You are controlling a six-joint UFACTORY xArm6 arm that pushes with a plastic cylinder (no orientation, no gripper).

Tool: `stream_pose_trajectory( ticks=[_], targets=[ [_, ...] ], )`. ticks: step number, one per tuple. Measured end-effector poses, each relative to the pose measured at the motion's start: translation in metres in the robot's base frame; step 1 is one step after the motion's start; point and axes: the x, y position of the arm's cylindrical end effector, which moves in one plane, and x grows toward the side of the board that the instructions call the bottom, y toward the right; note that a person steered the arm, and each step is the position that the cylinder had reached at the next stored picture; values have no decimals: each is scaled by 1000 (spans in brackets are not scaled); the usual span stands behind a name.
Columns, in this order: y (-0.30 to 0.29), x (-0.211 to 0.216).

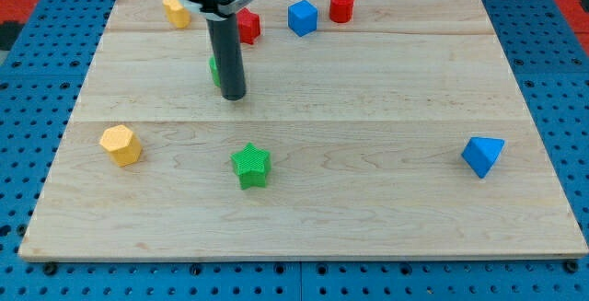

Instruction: Move the green circle right to the yellow heart

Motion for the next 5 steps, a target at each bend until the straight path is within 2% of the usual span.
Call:
stream_pose_trajectory(
  ticks=[1,3,4,5],
  targets=[
    [-27,-41],
    [-23,-31],
    [-5,-72],
    [-24,-82]
  ],
)
